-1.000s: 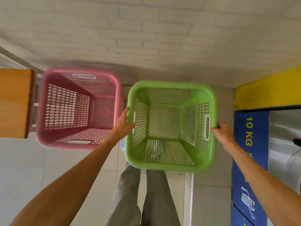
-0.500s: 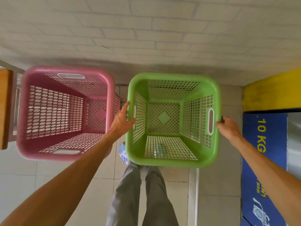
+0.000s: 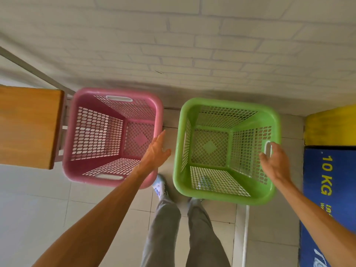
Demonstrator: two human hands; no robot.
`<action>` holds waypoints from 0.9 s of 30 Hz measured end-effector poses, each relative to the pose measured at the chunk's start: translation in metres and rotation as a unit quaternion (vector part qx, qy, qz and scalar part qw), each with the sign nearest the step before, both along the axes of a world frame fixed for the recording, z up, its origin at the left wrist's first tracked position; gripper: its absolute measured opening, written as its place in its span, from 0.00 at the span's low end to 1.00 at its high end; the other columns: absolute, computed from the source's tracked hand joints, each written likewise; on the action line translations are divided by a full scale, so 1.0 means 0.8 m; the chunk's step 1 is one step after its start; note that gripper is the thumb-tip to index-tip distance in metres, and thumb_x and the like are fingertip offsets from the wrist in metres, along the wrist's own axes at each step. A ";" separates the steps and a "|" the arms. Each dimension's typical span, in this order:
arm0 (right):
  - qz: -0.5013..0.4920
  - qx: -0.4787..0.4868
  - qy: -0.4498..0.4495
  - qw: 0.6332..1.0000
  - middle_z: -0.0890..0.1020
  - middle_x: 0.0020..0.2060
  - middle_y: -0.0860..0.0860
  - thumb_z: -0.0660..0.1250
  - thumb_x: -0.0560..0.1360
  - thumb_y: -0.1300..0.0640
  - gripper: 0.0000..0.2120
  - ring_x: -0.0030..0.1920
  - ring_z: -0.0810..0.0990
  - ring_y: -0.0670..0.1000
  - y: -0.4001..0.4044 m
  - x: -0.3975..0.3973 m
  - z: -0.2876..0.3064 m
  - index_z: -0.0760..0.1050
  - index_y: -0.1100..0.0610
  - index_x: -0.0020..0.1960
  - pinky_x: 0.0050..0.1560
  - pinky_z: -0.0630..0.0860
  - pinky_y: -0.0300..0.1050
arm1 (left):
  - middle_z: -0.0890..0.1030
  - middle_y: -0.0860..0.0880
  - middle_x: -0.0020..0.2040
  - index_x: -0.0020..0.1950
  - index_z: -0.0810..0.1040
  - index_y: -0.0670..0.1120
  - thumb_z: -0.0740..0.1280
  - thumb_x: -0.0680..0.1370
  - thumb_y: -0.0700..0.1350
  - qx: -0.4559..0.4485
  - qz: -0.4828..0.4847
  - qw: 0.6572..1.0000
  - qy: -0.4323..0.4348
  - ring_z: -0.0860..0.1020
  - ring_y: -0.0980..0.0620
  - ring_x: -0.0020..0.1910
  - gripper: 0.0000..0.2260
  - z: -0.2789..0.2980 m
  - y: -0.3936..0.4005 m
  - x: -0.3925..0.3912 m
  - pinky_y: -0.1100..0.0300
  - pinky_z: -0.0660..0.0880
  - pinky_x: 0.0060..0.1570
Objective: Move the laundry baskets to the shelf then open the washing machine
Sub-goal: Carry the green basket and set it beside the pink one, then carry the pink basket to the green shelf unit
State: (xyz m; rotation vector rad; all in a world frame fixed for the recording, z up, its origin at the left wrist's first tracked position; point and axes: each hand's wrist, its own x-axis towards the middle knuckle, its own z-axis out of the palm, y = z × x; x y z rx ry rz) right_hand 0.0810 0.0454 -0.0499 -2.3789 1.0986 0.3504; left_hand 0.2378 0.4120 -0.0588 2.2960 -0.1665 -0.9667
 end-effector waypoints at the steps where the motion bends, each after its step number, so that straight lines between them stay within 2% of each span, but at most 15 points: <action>1: 0.022 0.012 0.007 1.000 0.76 0.62 0.65 0.68 0.77 0.57 0.24 0.61 0.76 0.65 0.020 0.010 0.010 0.67 0.65 0.69 0.59 0.74 0.51 | 0.72 0.41 0.68 0.79 0.56 0.49 0.68 0.76 0.40 -0.005 0.008 1.000 -0.003 0.79 0.44 0.58 0.35 0.012 0.016 0.003 0.48 0.82 0.52; 3: 0.052 0.044 0.016 0.998 0.74 0.66 0.62 0.68 0.77 0.55 0.26 0.66 0.73 0.62 0.062 0.033 0.030 0.65 0.62 0.72 0.67 0.70 0.55 | 0.74 0.46 0.63 0.78 0.56 0.52 0.68 0.75 0.42 -0.002 0.040 0.999 0.005 0.80 0.47 0.54 0.34 0.033 0.052 0.012 0.48 0.82 0.48; 7: 0.096 0.102 -0.004 0.990 0.75 0.65 0.58 0.67 0.77 0.54 0.27 0.61 0.77 0.57 0.155 0.084 0.059 0.64 0.58 0.73 0.62 0.75 0.54 | 0.74 0.51 0.64 0.78 0.57 0.59 0.67 0.72 0.55 0.015 0.079 0.997 0.009 0.78 0.48 0.59 0.36 0.055 0.146 0.033 0.45 0.82 0.51; 10: 0.139 0.130 -0.007 0.982 0.78 0.62 0.57 0.67 0.77 0.53 0.26 0.56 0.80 0.53 0.220 0.123 0.064 0.65 0.58 0.72 0.56 0.78 0.50 | 0.72 0.46 0.65 0.79 0.57 0.53 0.68 0.75 0.49 0.034 0.086 0.996 -0.013 0.78 0.47 0.58 0.35 0.073 0.215 0.045 0.45 0.82 0.51; 12: 0.162 0.150 0.000 0.975 0.78 0.61 0.57 0.67 0.77 0.53 0.26 0.54 0.80 0.52 0.262 0.148 0.060 0.65 0.58 0.72 0.54 0.79 0.48 | 0.72 0.46 0.66 0.78 0.56 0.55 0.66 0.74 0.52 0.051 0.101 0.993 -0.024 0.77 0.46 0.59 0.34 0.076 0.263 0.059 0.42 0.82 0.50; 16: 0.164 0.179 0.039 0.969 0.77 0.62 0.58 0.67 0.77 0.53 0.28 0.56 0.80 0.54 0.340 0.191 0.038 0.63 0.58 0.74 0.57 0.79 0.52 | 0.73 0.47 0.65 0.77 0.56 0.58 0.63 0.78 0.55 0.080 0.129 0.988 -0.037 0.78 0.46 0.59 0.29 0.057 0.354 0.095 0.43 0.83 0.43; 18: 0.139 0.188 0.063 0.970 0.75 0.65 0.60 0.67 0.77 0.52 0.31 0.59 0.80 0.56 0.371 0.211 0.024 0.59 0.57 0.76 0.57 0.79 0.54 | 0.73 0.43 0.65 0.78 0.57 0.55 0.63 0.79 0.52 0.095 0.141 0.985 -0.042 0.76 0.41 0.61 0.28 0.058 0.378 0.118 0.42 0.81 0.48; 19: 0.126 0.189 0.075 0.971 0.75 0.65 0.61 0.67 0.77 0.51 0.32 0.57 0.81 0.56 0.386 0.220 0.019 0.57 0.57 0.76 0.53 0.81 0.52 | 0.71 0.41 0.67 0.78 0.57 0.52 0.64 0.79 0.49 0.108 0.148 0.982 -0.035 0.73 0.40 0.64 0.29 0.050 0.390 0.128 0.42 0.79 0.52; 20: 0.115 0.192 0.085 0.971 0.77 0.63 0.61 0.66 0.78 0.51 0.33 0.51 0.83 0.56 0.399 0.228 0.012 0.56 0.58 0.77 0.45 0.82 0.48 | 0.70 0.39 0.68 0.79 0.56 0.49 0.66 0.79 0.46 0.121 0.157 0.980 -0.020 0.71 0.38 0.66 0.31 0.045 0.399 0.139 0.41 0.75 0.54; 22: 0.092 0.200 0.095 0.971 0.81 0.48 0.56 0.66 0.78 0.54 0.32 0.35 0.81 0.52 0.419 0.240 -0.002 0.55 0.61 0.76 0.26 0.76 0.38 | 0.65 0.36 0.72 0.80 0.53 0.46 0.68 0.78 0.45 0.136 0.160 0.978 -0.003 0.66 0.36 0.70 0.35 0.030 0.412 0.160 0.38 0.72 0.59; 24: 0.067 0.189 0.099 0.975 0.81 0.42 0.53 0.67 0.77 0.56 0.31 0.30 0.82 0.52 0.433 0.248 -0.022 0.57 0.62 0.74 0.23 0.77 0.41 | 0.62 0.36 0.75 0.80 0.51 0.45 0.68 0.78 0.46 0.126 0.161 0.979 0.012 0.63 0.35 0.73 0.37 0.011 0.424 0.174 0.36 0.68 0.63; 26: 0.040 0.159 0.102 0.981 0.82 0.42 0.56 0.68 0.76 0.57 0.30 0.32 0.83 0.56 0.441 0.254 -0.039 0.59 0.62 0.72 0.26 0.80 0.48 | 0.66 0.37 0.73 0.80 0.51 0.45 0.69 0.78 0.46 0.106 0.157 0.982 0.021 0.64 0.37 0.71 0.36 -0.005 0.427 0.183 0.38 0.68 0.63; 27: 0.029 0.139 0.103 0.984 0.82 0.42 0.57 0.68 0.75 0.58 0.29 0.32 0.83 0.56 0.443 0.256 -0.046 0.60 0.63 0.71 0.25 0.79 0.48 | 0.69 0.38 0.70 0.79 0.52 0.46 0.68 0.78 0.47 0.094 0.155 0.983 0.024 0.67 0.38 0.69 0.35 -0.011 0.428 0.187 0.38 0.69 0.63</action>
